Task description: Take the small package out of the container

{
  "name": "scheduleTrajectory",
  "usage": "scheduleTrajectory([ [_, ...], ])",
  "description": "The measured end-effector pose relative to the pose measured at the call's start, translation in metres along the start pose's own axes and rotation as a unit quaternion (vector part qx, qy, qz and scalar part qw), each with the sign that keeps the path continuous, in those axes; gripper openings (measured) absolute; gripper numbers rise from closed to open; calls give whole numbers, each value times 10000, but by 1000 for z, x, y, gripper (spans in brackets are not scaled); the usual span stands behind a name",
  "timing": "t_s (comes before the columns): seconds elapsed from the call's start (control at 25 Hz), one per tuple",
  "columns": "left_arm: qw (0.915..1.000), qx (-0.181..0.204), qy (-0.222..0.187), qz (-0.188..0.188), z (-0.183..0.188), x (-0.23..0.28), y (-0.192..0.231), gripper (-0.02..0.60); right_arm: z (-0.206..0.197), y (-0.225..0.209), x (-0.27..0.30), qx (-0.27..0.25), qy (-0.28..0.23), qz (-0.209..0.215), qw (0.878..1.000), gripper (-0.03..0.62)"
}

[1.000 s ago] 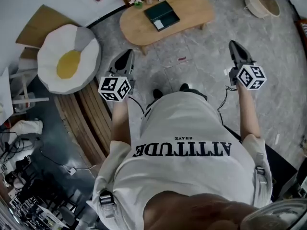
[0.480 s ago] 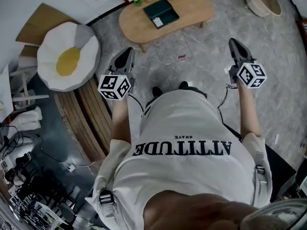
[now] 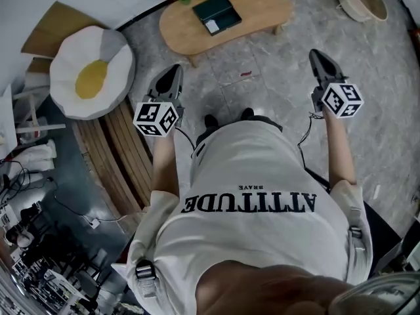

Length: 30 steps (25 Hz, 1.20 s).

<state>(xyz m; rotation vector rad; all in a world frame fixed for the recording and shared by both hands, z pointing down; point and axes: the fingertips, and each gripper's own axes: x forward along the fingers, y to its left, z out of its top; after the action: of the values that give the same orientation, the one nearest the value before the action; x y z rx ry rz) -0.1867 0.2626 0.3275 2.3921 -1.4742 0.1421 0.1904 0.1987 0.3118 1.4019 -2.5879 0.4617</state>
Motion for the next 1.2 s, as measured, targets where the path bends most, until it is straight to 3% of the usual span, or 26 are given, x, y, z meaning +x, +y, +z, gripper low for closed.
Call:
scheduleTrajectory([
  [0.52,9996,50,-4,267,-7,24,-52,23,-10,-40,-17,-88,85,396,9991,21],
  [1.2,9996,42,89,273,-8,58,-66,23,-13,-63,-5,-60,228,593,9980,21],
])
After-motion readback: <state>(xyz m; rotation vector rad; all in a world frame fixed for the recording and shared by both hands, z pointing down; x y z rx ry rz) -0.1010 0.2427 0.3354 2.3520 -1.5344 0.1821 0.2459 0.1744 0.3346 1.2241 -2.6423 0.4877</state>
